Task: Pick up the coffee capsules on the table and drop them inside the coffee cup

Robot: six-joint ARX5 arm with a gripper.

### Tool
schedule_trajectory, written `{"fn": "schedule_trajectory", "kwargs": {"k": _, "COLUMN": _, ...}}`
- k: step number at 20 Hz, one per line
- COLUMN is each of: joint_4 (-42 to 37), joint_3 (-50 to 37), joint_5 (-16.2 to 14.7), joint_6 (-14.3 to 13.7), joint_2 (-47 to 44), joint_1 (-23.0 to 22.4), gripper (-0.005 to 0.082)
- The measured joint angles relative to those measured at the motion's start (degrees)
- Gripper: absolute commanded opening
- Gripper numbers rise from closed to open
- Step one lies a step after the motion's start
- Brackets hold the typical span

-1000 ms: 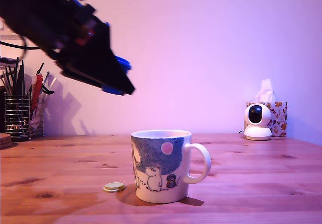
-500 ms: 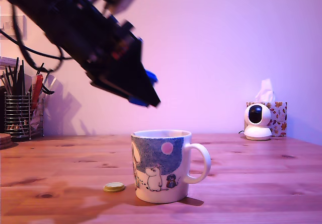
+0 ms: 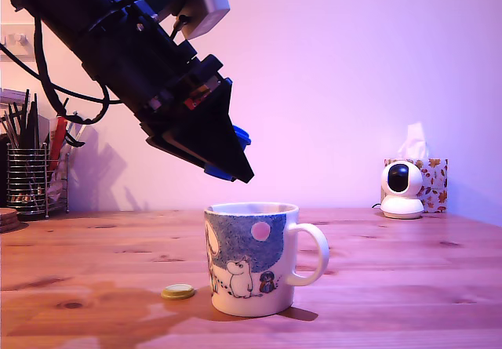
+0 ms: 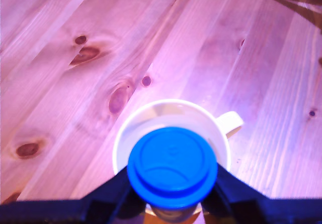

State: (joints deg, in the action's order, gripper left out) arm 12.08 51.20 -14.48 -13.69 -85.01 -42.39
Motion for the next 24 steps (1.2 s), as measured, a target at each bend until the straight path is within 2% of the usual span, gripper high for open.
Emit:
{"fn": "schedule_trajectory", "kwargs": {"k": 17, "joint_4": -1.2, "joint_3": 1.7, "joint_5": 0.0, "joint_6": 0.0, "joint_2": -3.7, "joint_1": -1.3, "gripper": 0.0161}}
{"fn": "schedule_trajectory", "kwargs": {"k": 24, "joint_4": 0.1, "joint_3": 1.8, "joint_5": 0.0, "joint_6": 1.4, "joint_2": -3.7, "joint_1": -1.3, "gripper": 0.0173}}
